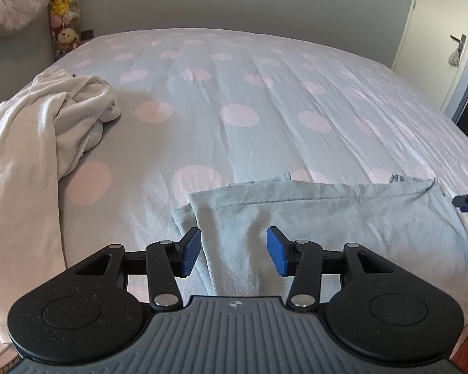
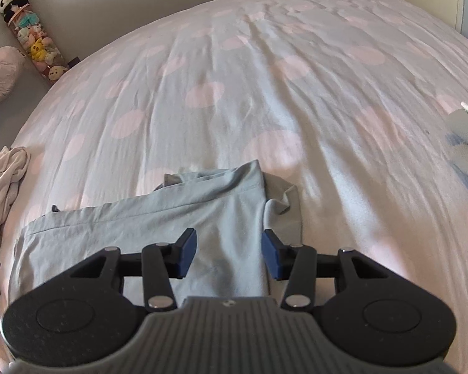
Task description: Fold clothes
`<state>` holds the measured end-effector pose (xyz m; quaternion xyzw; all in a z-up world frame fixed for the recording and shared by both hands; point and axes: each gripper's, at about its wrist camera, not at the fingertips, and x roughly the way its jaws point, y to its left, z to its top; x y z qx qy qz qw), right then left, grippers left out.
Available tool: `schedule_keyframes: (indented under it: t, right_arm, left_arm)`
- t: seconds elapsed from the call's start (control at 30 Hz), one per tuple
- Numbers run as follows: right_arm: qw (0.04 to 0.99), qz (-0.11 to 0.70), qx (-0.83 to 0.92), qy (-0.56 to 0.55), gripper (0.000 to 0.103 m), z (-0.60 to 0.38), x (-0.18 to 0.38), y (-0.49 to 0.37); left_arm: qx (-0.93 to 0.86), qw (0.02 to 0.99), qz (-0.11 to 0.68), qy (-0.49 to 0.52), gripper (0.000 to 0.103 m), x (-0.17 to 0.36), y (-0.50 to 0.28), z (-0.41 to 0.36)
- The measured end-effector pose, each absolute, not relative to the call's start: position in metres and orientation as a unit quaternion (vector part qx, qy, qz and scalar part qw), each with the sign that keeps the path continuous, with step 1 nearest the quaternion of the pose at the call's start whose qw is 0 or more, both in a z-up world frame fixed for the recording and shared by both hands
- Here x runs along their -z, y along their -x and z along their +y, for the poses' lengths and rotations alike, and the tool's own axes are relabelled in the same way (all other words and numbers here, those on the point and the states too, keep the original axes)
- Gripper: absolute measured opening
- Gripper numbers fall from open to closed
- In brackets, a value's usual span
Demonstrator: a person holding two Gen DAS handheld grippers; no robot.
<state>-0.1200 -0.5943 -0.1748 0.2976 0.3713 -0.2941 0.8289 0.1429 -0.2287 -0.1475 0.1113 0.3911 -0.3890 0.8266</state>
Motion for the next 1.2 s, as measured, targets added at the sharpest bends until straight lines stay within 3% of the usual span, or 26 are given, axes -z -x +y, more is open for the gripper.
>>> schedule_keyframes:
  t: [0.07, 0.17, 0.27, 0.37, 0.43, 0.5, 0.53, 0.9, 1.2]
  right_arm:
    - [0.823, 0.374, 0.301, -0.302, 0.051, -0.602, 0.18, 0.12]
    - [0.815, 0.385, 0.31, -0.302, 0.066, -0.609, 0.188, 0.118]
    - [0.802, 0.407, 0.317, -0.302, 0.067, -0.614, 0.2, 0.114]
    - [0.793, 0.413, 0.318, -0.314, 0.059, -0.616, 0.213, 0.115]
    - [0.798, 0.411, 0.311, -0.312, 0.044, -0.615, 0.213, 0.113]
    - [0.802, 0.413, 0.303, -0.305, 0.023, -0.612, 0.21, 0.109]
    - [0.804, 0.416, 0.299, -0.302, 0.019, -0.612, 0.208, 0.106]
    - [0.83, 0.404, 0.262, -0.28, 0.016, -0.574, 0.145, 0.092]
    - [0.841, 0.382, 0.188, -0.333, 0.016, -0.515, 0.091, 0.05]
  left_arm:
    - [0.372, 0.831, 0.403, -0.09, 0.045, 0.152, -0.154, -0.225]
    - [0.353, 0.832, 0.424, -0.063, 0.044, 0.159, -0.168, -0.219]
    - [0.342, 0.827, 0.444, -0.048, 0.044, 0.166, -0.176, -0.217]
    - [0.34, 0.825, 0.448, -0.053, 0.045, 0.17, -0.177, -0.217]
    - [0.343, 0.824, 0.448, -0.056, 0.045, 0.17, -0.176, -0.218]
    - [0.346, 0.822, 0.448, -0.059, 0.044, 0.171, -0.175, -0.219]
    - [0.347, 0.823, 0.447, -0.06, 0.045, 0.17, -0.174, -0.219]
    - [0.377, 0.824, 0.422, -0.041, 0.044, 0.152, -0.166, -0.21]
    - [0.421, 0.807, 0.413, 0.017, 0.042, 0.141, -0.163, -0.193]
